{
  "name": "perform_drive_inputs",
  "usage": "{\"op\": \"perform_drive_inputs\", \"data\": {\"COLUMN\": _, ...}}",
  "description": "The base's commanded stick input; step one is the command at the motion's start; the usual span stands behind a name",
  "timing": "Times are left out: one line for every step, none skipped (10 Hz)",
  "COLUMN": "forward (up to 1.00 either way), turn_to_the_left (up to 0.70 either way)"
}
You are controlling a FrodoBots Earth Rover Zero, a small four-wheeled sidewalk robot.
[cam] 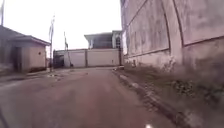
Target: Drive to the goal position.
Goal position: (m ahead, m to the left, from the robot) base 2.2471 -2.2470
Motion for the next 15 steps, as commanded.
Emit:
{"op": "perform_drive_inputs", "data": {"forward": 0.85, "turn_to_the_left": 0.0}}
{"op": "perform_drive_inputs", "data": {"forward": 0.67, "turn_to_the_left": 0.0}}
{"op": "perform_drive_inputs", "data": {"forward": 0.06, "turn_to_the_left": 0.0}}
{"op": "perform_drive_inputs", "data": {"forward": 0.0, "turn_to_the_left": 0.0}}
{"op": "perform_drive_inputs", "data": {"forward": 0.0, "turn_to_the_left": 0.0}}
{"op": "perform_drive_inputs", "data": {"forward": 0.0, "turn_to_the_left": 0.0}}
{"op": "perform_drive_inputs", "data": {"forward": 0.0, "turn_to_the_left": 0.0}}
{"op": "perform_drive_inputs", "data": {"forward": 0.0, "turn_to_the_left": 0.34}}
{"op": "perform_drive_inputs", "data": {"forward": 0.0, "turn_to_the_left": 0.85}}
{"op": "perform_drive_inputs", "data": {"forward": 0.0, "turn_to_the_left": 0.85}}
{"op": "perform_drive_inputs", "data": {"forward": 0.0, "turn_to_the_left": 0.85}}
{"op": "perform_drive_inputs", "data": {"forward": 0.0, "turn_to_the_left": 0.85}}
{"op": "perform_drive_inputs", "data": {"forward": 0.0, "turn_to_the_left": 0.85}}
{"op": "perform_drive_inputs", "data": {"forward": 0.0, "turn_to_the_left": 0.85}}
{"op": "perform_drive_inputs", "data": {"forward": 0.0, "turn_to_the_left": 0.85}}
